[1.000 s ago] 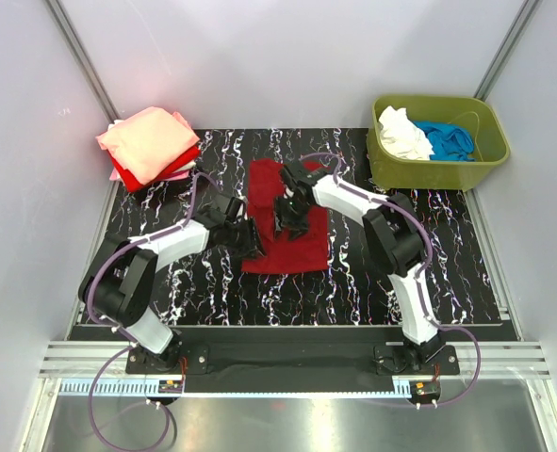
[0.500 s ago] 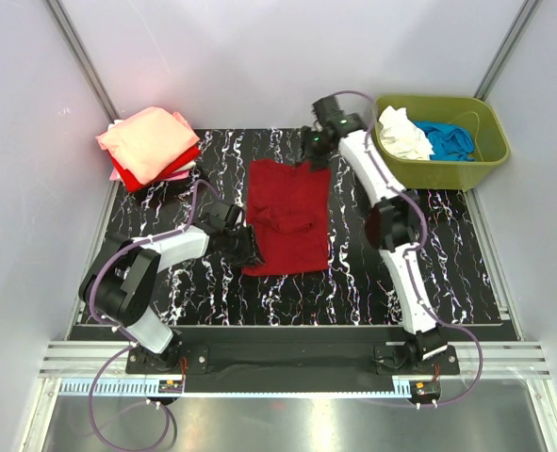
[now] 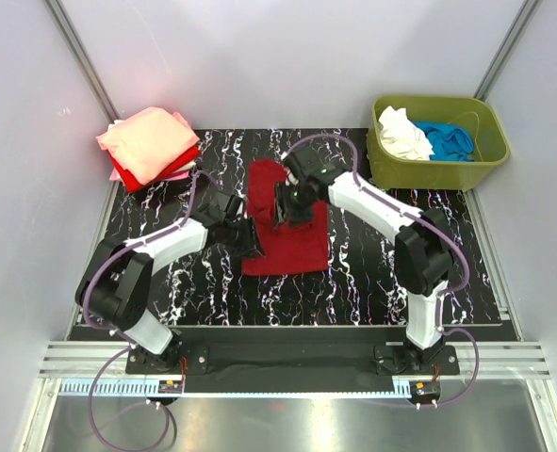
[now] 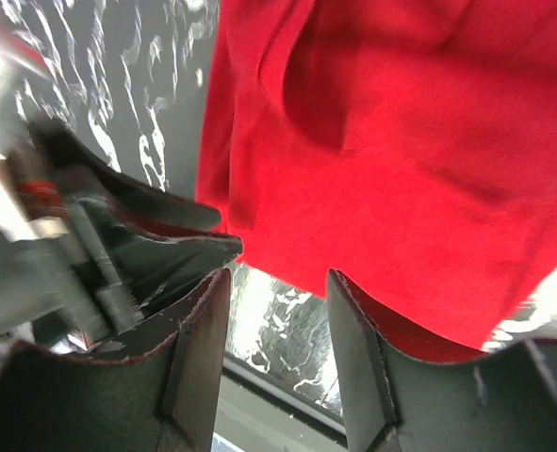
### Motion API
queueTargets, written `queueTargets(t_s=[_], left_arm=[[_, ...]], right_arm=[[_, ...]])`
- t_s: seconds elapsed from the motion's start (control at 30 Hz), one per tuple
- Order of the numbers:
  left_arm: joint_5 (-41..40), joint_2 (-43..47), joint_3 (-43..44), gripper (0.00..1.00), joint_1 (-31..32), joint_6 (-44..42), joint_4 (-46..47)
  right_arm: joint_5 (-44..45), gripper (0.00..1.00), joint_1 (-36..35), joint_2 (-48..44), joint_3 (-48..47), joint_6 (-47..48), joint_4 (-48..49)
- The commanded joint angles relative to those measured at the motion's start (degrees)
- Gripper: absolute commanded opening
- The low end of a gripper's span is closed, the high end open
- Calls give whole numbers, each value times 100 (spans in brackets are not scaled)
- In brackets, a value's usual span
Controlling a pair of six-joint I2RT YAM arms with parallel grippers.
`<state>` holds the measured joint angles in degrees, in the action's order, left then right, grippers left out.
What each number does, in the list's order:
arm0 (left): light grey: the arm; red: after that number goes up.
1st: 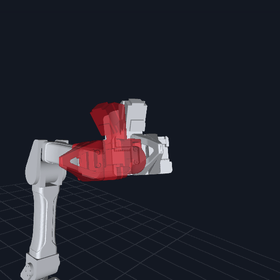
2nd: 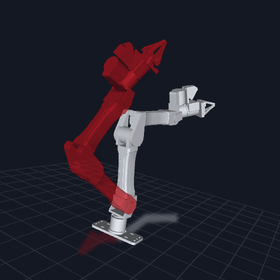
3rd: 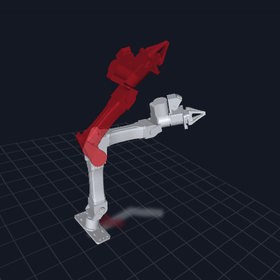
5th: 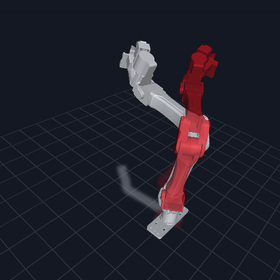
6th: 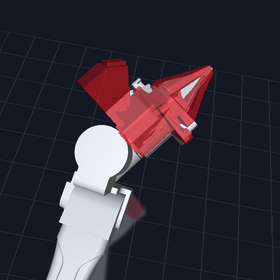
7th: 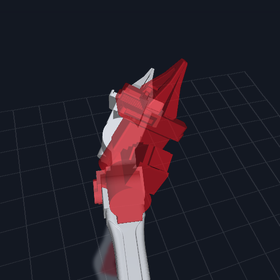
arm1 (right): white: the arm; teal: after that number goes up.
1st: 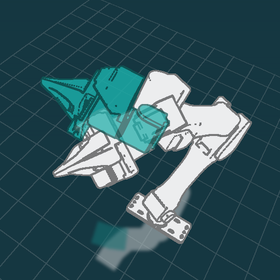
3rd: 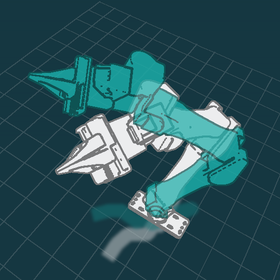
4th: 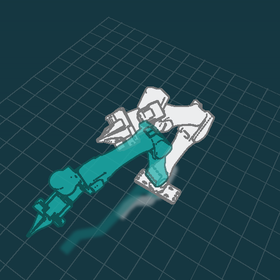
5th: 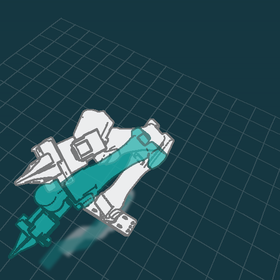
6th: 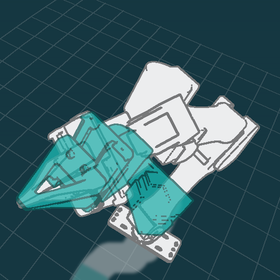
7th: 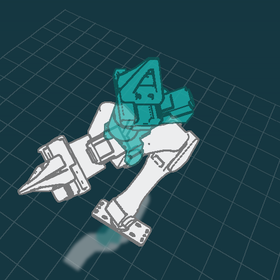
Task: Fold and stack the t-shirts
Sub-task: Fold the tshirt
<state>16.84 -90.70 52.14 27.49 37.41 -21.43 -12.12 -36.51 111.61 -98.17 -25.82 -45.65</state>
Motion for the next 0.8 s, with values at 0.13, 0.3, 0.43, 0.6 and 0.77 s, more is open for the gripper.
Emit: queueTargets(t_s=[0.13,0.3,0.43,0.6,0.77], left_arm=[[-225,684,-186,40,20,-5,-133],[-225,772,-380,39,29,12,-63],[-216,799,-442,39,20,-14,-54],[-225,825,-520,39,20,-41,-72],[-199,852,-556,39,29,-23,-45]], right_arm=[[-71,51,-163,545,396,-204,522],[174,51,-190,1168,-201,6,216],[456,51,-155,1705,-1001,367,-312],[737,52,240,2197,-1967,525,-787],[1571,54,838,2838,-3528,693,-1340]])
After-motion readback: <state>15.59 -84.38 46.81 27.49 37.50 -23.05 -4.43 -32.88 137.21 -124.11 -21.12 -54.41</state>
